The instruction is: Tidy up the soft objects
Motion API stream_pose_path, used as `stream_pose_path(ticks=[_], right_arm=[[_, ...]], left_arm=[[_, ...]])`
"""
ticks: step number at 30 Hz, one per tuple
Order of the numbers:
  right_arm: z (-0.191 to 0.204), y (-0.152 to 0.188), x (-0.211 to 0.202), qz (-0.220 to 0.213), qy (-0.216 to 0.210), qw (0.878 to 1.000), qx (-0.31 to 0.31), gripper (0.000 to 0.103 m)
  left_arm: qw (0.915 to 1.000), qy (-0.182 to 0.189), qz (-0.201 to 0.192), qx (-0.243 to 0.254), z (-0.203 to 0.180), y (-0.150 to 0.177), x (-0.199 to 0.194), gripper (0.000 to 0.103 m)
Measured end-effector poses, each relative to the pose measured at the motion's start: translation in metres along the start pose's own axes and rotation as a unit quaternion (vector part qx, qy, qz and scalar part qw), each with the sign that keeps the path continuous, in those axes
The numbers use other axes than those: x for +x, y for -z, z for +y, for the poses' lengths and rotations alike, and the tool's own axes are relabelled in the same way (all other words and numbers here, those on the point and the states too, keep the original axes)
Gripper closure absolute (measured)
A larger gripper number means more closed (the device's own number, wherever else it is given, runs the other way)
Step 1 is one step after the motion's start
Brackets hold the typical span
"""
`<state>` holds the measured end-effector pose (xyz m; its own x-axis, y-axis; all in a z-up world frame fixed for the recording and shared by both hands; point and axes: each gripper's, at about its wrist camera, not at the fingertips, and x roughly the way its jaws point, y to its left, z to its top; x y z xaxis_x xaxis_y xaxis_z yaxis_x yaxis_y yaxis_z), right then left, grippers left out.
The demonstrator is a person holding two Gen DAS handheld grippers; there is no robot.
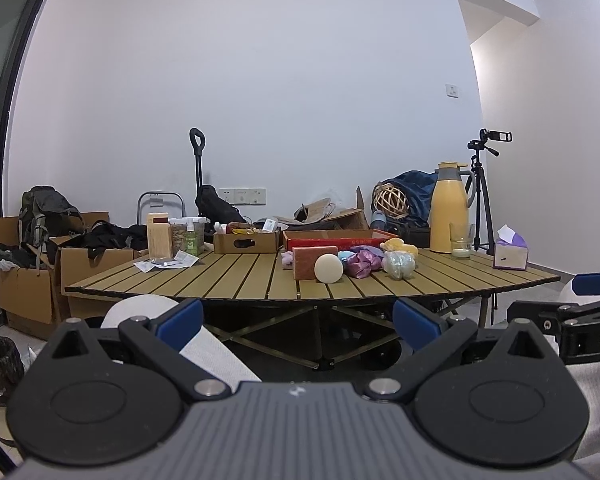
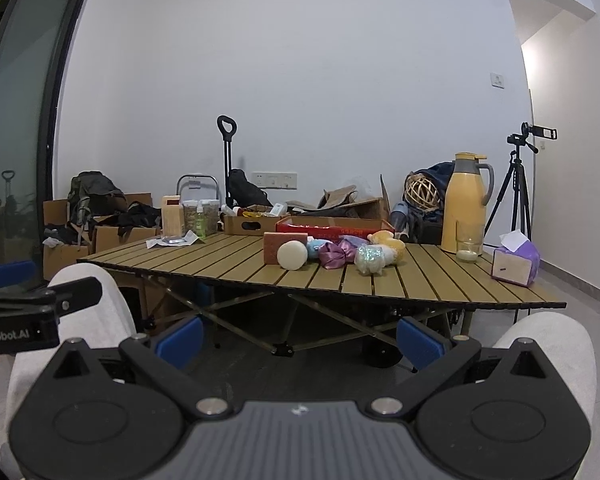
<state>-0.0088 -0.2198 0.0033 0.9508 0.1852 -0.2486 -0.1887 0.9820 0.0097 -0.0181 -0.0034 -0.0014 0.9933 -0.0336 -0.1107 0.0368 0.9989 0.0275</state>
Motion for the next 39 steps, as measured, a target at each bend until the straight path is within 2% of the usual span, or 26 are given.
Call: stream_pose_path(ticks=[11,18,22,32,39], right_arm=[[-0.001,0.0,0.0,0.005,0.004,1.0,0.002,0.0],[0.004,-0.008,0.008,-0.006,0.005,1.0,-0.018,0.0],[0.008,-0.013,0.014,-0.02,0.0,0.999,-0.029,0.0],[-0.004,-0.015,0.034,-0.013,0.012,1.0,-0.007,0.0],[-0.011,-0.021,0.078,0.003,0.017,1.0,-0.01,0.0]], left_arm=[[1.0,0.004,0.001,0.003,-0.001,0.001,-0.002,0.0],[0.9999,0.008,-0.006,0.005,-0.001,-0.003,0.004,0.0],[0.9999,0.011,-0.004,0.006,-0.003,-0.005,0.015,0.0],[0.9998,0.013,0.011,0.012,-0.005,-0.007,0.04,0.0],[0.9995,-0.001,0.032,0.006,0.003,-0.01,0.087,0.0]])
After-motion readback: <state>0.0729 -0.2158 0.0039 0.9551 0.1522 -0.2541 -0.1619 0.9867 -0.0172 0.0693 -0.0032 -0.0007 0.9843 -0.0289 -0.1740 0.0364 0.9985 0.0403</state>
